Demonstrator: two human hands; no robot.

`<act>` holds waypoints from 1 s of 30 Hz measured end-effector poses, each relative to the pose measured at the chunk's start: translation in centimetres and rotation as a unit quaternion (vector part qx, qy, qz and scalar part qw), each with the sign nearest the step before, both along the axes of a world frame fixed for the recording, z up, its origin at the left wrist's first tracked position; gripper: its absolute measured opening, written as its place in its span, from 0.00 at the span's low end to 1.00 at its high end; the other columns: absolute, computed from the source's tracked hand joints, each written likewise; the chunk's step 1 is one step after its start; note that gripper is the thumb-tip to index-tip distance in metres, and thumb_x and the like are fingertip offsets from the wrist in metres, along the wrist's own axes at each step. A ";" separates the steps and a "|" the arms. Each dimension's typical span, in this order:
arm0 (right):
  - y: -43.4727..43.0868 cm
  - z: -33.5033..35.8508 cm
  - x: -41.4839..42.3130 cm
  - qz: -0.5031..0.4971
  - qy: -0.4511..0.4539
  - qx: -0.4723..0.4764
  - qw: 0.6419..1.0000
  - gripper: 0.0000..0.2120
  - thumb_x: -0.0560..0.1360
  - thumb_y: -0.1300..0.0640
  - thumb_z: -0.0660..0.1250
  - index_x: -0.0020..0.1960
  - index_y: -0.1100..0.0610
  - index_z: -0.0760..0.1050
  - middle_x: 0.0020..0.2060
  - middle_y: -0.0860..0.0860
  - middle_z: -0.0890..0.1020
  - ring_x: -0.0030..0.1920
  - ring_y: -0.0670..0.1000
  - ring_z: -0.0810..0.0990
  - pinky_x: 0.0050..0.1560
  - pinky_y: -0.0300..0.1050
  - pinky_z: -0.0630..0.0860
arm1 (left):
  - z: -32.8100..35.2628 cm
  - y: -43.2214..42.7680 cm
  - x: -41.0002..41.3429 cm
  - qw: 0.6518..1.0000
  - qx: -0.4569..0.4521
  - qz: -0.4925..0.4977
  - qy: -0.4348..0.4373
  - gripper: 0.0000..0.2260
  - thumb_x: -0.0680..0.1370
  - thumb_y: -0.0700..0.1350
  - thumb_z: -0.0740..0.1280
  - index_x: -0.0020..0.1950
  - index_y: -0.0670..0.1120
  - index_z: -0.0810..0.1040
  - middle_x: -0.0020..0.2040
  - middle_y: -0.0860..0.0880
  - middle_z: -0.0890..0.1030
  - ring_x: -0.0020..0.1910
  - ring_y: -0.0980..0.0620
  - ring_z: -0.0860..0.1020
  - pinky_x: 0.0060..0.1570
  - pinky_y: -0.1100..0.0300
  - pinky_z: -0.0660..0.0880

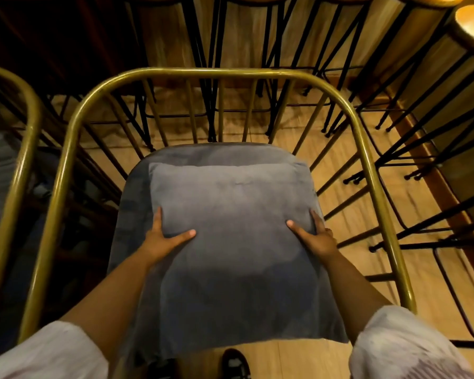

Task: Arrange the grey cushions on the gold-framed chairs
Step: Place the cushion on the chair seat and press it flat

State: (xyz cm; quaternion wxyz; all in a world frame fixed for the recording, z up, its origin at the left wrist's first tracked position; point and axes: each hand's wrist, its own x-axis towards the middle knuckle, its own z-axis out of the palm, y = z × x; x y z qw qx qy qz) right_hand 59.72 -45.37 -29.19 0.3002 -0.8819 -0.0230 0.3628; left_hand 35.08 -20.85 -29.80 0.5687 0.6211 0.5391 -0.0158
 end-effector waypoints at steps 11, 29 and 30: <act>-0.9 -0.3 -0.7 -0.057 0.041 0.213 0.975 0.41 0.65 0.43 0.74 0.73 0.44 0.58 0.71 0.49 0.68 0.65 0.52 0.70 0.53 0.42 0.71 | -1.2 -1.4 -1.5 0.995 0.012 0.086 -0.057 0.40 0.70 0.49 0.74 0.77 0.55 0.57 0.74 0.47 0.67 0.71 0.42 0.68 0.64 0.50 0.68; -2.0 -1.4 -4.8 0.013 -0.108 0.128 0.986 0.45 0.65 0.28 0.64 0.75 0.47 0.57 0.72 0.52 0.68 0.70 0.55 0.68 0.67 0.49 0.70 | 0.6 -2.8 -2.9 0.992 0.032 -0.012 0.124 0.44 0.73 0.60 0.67 0.78 0.49 0.42 0.76 0.34 0.57 0.73 0.32 0.61 0.72 0.43 0.61; -1.5 -1.1 -5.1 0.024 -0.123 0.102 0.987 0.43 0.67 0.29 0.62 0.75 0.49 0.57 0.72 0.55 0.67 0.71 0.58 0.68 0.69 0.54 0.68 | 1.4 -3.1 -2.8 0.992 0.036 -0.016 0.116 0.43 0.75 0.59 0.66 0.78 0.48 0.42 0.76 0.35 0.57 0.74 0.33 0.60 0.73 0.44 0.60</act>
